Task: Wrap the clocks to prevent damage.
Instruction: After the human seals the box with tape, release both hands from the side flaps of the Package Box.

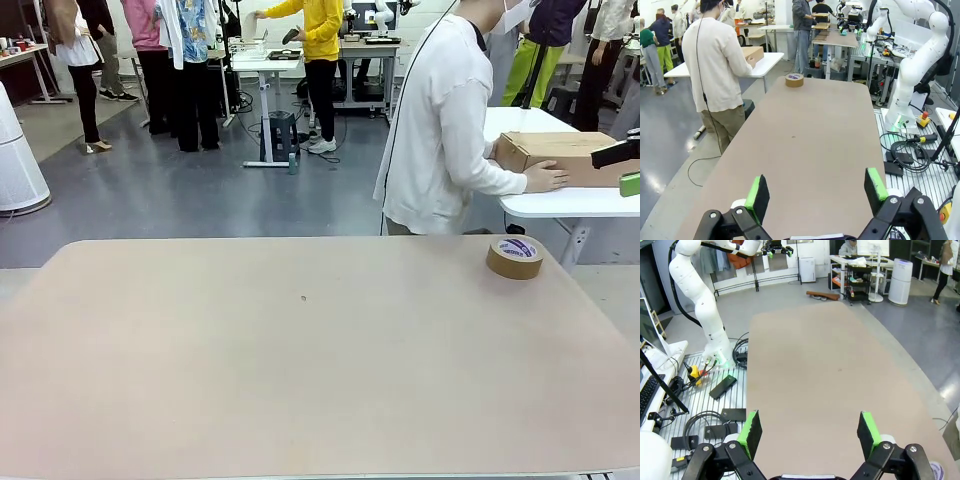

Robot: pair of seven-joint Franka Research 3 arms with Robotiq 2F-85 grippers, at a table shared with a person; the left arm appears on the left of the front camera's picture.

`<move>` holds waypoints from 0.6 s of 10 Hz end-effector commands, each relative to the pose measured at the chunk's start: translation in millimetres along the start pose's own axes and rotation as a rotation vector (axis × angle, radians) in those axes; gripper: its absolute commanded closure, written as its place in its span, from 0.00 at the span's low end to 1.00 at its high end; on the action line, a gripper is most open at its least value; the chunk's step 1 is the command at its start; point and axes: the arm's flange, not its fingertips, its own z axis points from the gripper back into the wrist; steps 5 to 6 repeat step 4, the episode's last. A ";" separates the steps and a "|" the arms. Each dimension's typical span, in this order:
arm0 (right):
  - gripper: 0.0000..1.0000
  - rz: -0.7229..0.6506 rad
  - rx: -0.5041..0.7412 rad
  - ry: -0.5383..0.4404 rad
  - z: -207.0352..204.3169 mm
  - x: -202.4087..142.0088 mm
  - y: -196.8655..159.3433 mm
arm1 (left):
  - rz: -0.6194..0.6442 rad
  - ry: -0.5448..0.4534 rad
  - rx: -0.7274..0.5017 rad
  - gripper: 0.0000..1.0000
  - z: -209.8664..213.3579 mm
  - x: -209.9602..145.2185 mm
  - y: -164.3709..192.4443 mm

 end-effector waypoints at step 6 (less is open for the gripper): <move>0.00 0.000 0.000 -0.004 0.3 -0.3 -0.1 | -0.005 -0.004 -0.007 0.00 1.6 2.8 0.2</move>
